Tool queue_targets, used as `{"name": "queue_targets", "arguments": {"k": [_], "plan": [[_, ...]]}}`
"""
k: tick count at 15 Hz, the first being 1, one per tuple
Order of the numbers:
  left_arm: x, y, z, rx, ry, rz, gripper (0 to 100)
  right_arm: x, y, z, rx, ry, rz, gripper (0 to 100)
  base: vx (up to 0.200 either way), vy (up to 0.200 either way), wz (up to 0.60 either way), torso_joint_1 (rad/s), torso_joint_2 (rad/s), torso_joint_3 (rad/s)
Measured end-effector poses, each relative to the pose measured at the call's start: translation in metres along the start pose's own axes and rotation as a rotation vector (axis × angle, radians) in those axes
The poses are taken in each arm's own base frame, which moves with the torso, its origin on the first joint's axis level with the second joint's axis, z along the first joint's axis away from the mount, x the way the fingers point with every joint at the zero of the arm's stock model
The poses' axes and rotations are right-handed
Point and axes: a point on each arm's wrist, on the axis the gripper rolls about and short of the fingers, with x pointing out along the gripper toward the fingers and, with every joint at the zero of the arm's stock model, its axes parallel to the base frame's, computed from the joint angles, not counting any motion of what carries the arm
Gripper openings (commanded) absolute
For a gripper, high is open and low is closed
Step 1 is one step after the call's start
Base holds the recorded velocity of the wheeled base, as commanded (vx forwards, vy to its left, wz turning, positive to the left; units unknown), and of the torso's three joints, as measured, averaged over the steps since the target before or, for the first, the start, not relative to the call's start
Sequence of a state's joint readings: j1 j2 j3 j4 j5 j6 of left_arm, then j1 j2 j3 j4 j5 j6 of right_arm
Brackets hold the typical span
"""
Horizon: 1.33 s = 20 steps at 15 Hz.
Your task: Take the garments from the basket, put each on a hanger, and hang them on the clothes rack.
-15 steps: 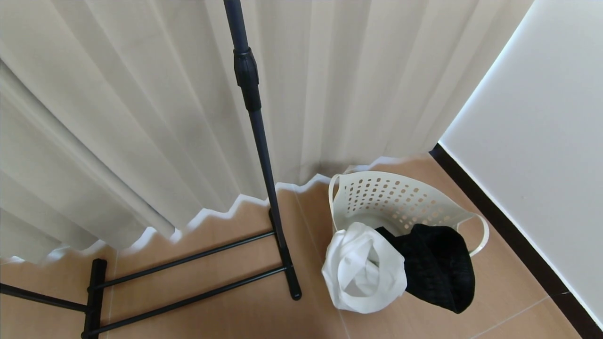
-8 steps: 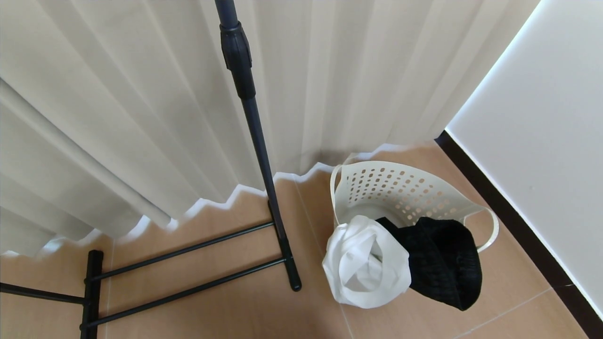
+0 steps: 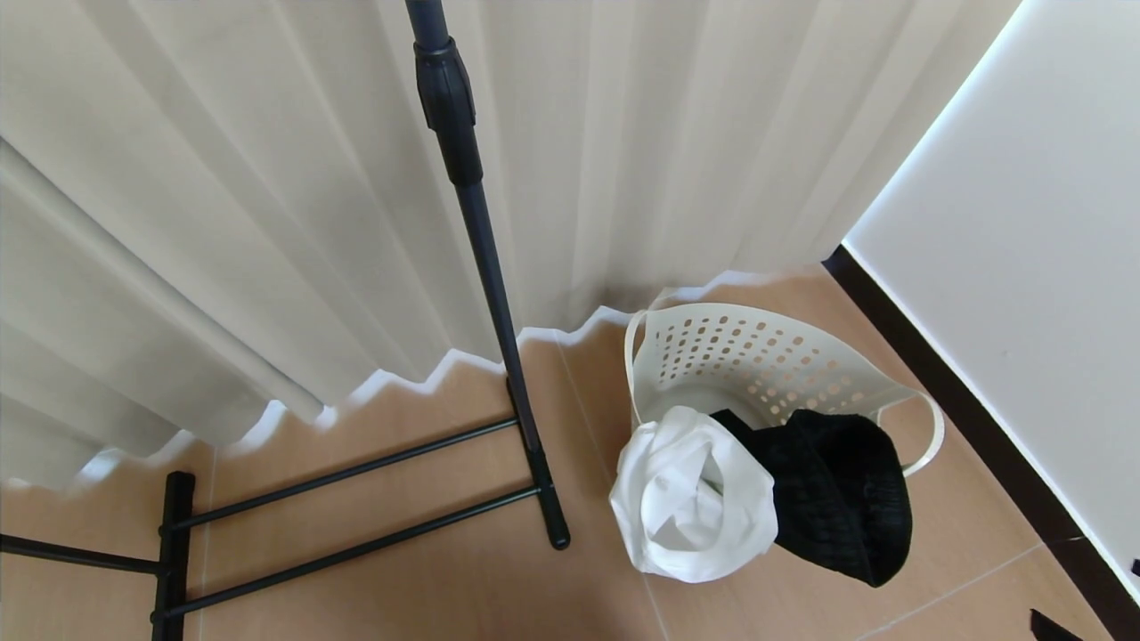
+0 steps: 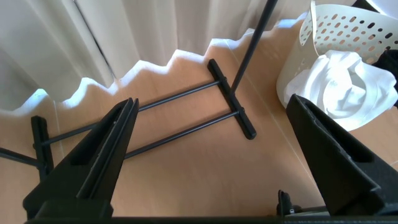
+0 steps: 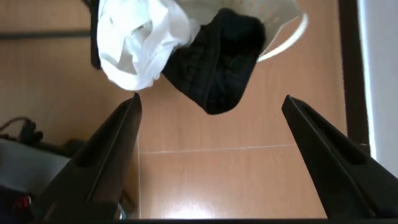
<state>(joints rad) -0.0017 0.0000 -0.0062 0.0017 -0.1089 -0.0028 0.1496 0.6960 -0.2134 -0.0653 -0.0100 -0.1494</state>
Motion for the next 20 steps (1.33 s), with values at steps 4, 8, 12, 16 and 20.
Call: {"name": "queue_targets", "arguments": {"k": [4,8,12,16,20], "plan": [[0.0,0.0,0.0,0.0,0.0,0.0,100,0.078,0.026,0.052,-0.216,0.214,0.067,100,0.0,0.0,0.0,0.0,0.0,0.0],[0.0,0.0,0.0,0.0,0.0,0.0,100,0.168,0.085,0.076,-0.431,0.288,-0.017,100,0.0,0.0,0.0,0.0,0.0,0.0],[0.0,0.0,0.0,0.0,0.0,0.0,100,0.244,0.129,0.068,-0.547,0.291,-0.143,100,0.0,0.0,0.0,0.0,0.0,0.0],[0.0,0.0,0.0,0.0,0.0,0.0,100,0.288,0.138,0.05,-0.566,0.322,-0.192,100,0.0,0.0,0.0,0.0,0.0,0.0],[0.0,0.0,0.0,0.0,0.0,0.0,100,0.319,0.133,0.047,-0.543,0.336,-0.244,100,0.0,0.0,0.0,0.0,0.0,0.0]]}}
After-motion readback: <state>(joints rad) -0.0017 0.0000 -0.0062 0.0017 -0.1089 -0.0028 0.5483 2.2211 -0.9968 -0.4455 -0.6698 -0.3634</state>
